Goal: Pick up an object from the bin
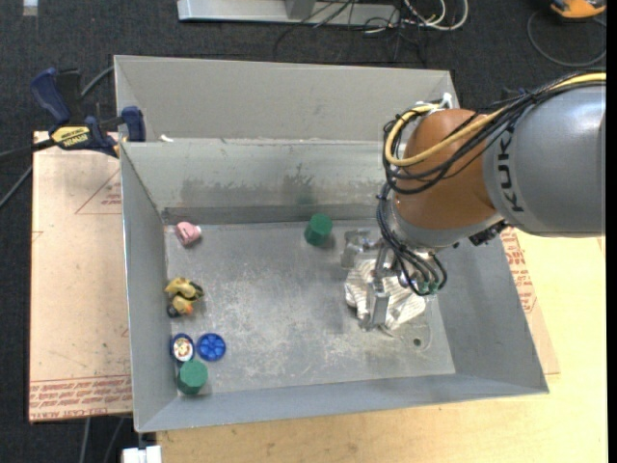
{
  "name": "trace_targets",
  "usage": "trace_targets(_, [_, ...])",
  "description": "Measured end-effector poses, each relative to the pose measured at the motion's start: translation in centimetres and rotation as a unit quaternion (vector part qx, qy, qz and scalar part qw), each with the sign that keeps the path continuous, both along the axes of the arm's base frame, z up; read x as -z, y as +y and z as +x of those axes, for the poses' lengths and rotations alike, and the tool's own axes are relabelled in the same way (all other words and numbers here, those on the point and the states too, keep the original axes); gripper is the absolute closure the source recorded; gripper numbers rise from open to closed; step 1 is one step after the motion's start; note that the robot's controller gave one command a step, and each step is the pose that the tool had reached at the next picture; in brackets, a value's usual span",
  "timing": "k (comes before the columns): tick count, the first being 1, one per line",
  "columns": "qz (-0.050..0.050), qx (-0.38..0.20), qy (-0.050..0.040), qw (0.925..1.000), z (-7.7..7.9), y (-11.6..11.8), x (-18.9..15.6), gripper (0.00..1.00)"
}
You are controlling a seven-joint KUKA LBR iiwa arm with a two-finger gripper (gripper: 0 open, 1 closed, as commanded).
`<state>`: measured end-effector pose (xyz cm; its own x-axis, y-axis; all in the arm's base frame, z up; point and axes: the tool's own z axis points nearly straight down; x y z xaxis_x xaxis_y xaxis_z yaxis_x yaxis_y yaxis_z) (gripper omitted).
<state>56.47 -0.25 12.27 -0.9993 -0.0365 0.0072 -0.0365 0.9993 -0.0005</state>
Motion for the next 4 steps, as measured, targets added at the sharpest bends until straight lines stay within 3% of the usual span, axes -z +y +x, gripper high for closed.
trace_targets(1, [0.002,0.042,-0.0033,0.9991,-2.7,0.9,1.1,0.0])
trace_targets(2, [-0.001,-0.05,-0.0013,0.9987,-2.2,-4.5,1.4,0.0])
trace_targets(3, [0.002,0.014,-0.0037,0.9999,-2.1,-7.5,3.8,0.0])
trace_targets(4, [0.0,-0.041,-0.0045,0.9991,-2.3,-8.2,5.1,1.0])
